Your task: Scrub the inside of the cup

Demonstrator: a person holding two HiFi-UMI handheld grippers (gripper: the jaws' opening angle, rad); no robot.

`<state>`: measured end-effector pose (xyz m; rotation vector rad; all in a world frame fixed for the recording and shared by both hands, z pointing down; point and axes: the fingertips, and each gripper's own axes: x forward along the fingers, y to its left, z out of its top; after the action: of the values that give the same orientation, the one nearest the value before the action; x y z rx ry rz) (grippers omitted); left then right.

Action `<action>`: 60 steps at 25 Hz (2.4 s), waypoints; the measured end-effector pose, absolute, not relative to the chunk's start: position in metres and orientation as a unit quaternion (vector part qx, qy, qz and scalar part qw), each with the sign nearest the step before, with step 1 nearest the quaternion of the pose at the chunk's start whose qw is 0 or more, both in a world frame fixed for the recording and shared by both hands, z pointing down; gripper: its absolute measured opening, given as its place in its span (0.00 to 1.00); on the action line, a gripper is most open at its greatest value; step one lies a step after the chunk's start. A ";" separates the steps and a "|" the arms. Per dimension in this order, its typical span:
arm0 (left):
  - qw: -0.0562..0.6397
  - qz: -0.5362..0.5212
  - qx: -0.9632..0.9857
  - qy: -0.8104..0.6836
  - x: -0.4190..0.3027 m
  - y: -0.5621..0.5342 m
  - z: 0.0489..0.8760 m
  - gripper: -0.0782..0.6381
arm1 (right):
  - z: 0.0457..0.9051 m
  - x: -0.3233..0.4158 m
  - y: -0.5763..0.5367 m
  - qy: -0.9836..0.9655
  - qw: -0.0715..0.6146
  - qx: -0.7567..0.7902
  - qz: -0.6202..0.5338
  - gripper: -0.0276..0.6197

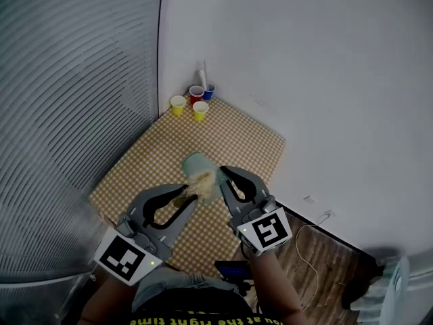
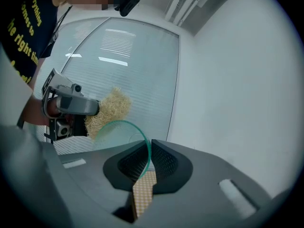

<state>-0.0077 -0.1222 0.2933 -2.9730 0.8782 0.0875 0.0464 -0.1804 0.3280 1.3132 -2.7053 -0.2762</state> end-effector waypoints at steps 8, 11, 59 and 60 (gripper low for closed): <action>0.017 0.019 -0.946 0.323 -0.029 -0.147 0.300 0.23 | 0.318 0.041 -0.171 -0.895 0.051 0.427 -0.118 0.08; 0.019 0.008 -0.940 0.342 -0.039 -0.158 0.306 0.23 | 0.315 0.038 -0.167 -0.897 0.046 0.421 -0.125 0.08; 0.058 -0.067 -0.948 0.307 -0.030 -0.149 0.296 0.23 | 0.323 0.017 -0.153 -0.843 0.220 0.401 -0.284 0.08; 0.059 -0.068 -0.949 0.303 -0.027 -0.146 0.296 0.23 | 0.324 0.018 -0.153 -0.841 0.224 0.402 -0.285 0.08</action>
<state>-0.0275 -0.1457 0.2959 -2.8728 0.9178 -0.2045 0.0175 -0.1533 0.3241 1.1080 -2.3211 -0.7862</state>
